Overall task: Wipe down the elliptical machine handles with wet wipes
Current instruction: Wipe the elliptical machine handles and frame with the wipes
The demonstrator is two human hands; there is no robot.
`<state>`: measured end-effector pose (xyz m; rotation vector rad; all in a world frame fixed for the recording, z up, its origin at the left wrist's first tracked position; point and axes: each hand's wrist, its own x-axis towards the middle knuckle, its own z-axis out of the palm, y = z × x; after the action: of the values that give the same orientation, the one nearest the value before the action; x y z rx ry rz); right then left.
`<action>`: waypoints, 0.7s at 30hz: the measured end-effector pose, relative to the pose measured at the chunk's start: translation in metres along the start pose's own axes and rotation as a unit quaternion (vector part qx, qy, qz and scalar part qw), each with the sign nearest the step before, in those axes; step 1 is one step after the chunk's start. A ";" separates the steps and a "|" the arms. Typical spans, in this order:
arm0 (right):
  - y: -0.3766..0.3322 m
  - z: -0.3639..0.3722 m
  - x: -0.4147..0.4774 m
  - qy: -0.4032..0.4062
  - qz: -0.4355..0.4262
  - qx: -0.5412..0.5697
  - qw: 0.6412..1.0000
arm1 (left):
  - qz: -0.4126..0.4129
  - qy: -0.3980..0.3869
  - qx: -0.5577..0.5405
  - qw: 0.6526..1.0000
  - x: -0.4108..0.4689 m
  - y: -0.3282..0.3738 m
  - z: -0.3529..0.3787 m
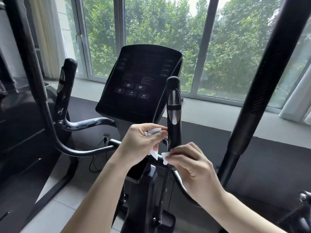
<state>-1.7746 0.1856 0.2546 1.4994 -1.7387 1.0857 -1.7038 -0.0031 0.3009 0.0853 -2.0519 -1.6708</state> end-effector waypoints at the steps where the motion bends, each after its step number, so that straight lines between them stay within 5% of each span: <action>1: -0.001 -0.002 0.005 0.007 0.005 0.004 1.000 | 0.000 0.000 0.000 1.000 -0.001 0.000 -0.001; 6: 0.004 -0.008 0.049 0.095 0.024 0.025 0.995 | 0.004 0.000 0.001 1.000 -0.002 0.002 -0.001; 16: 0.009 0.000 -0.031 0.012 0.086 0.113 0.990 | 0.006 -0.002 -0.005 1.000 -0.015 0.002 0.005; 21: 0.013 0.000 0.029 0.130 0.115 0.118 0.978 | 0.002 0.037 0.027 0.999 -0.023 0.002 0.010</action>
<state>-1.7931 0.1715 0.2771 1.2408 -1.6715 1.5785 -1.6876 0.0146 0.2942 0.1594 -2.0401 -1.5867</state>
